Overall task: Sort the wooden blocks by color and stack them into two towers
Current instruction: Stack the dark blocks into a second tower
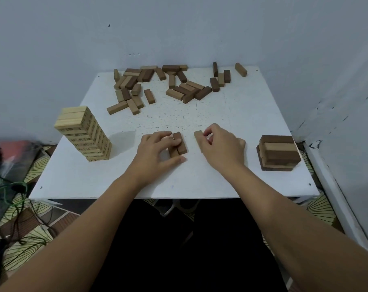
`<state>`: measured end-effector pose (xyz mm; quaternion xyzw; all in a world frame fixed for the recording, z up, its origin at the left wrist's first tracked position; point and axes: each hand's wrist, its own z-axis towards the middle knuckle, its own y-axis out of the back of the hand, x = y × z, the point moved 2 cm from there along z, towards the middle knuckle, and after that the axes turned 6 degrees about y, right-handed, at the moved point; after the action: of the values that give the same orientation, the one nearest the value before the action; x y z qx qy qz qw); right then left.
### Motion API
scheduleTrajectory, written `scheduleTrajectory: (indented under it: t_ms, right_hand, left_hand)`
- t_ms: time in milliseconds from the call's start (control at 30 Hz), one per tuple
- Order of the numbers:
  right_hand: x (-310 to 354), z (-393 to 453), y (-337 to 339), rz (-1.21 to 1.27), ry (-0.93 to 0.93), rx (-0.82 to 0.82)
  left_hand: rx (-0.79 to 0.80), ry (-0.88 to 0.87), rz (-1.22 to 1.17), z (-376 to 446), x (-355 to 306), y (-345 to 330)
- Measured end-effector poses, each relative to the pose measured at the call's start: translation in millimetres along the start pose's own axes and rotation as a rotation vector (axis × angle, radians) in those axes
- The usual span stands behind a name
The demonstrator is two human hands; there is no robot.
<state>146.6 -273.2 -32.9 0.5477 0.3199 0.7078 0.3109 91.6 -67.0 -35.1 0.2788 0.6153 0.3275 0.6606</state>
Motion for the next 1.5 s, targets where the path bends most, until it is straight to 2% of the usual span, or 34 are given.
scheduleTrajectory:
  t_ms: [133,300,500,600,933,1200,1500]
  right_hand:
    - [10,-1,-2,0.105,0.069,0.130]
    - [9,-11,-8,0.138,0.144,0.020]
    - [6,-13,-8,0.201,0.158,-0.006]
    - [5,-13,-9,0.217,0.155,0.001]
    - [3,-11,-12,0.217,0.172,-0.008]
    - [1,-8,-14,0.202,0.142,-0.016]
    - [1,-8,-15,0.211,0.161,-0.024]
  left_hand:
    - [-0.063,-0.009,-0.010,-2,-1,-4]
    - [-0.058,-0.017,-0.023,-4,-1,-3]
    - [-0.111,0.037,-0.017,-4,-3,-2]
    - [-0.097,0.104,-0.062,-2,-1,-2]
    - [-0.034,0.126,-0.141,2,6,1]
    - [-0.098,0.155,-0.173,3,8,5]
    - [-0.110,0.193,-0.351,2,10,5]
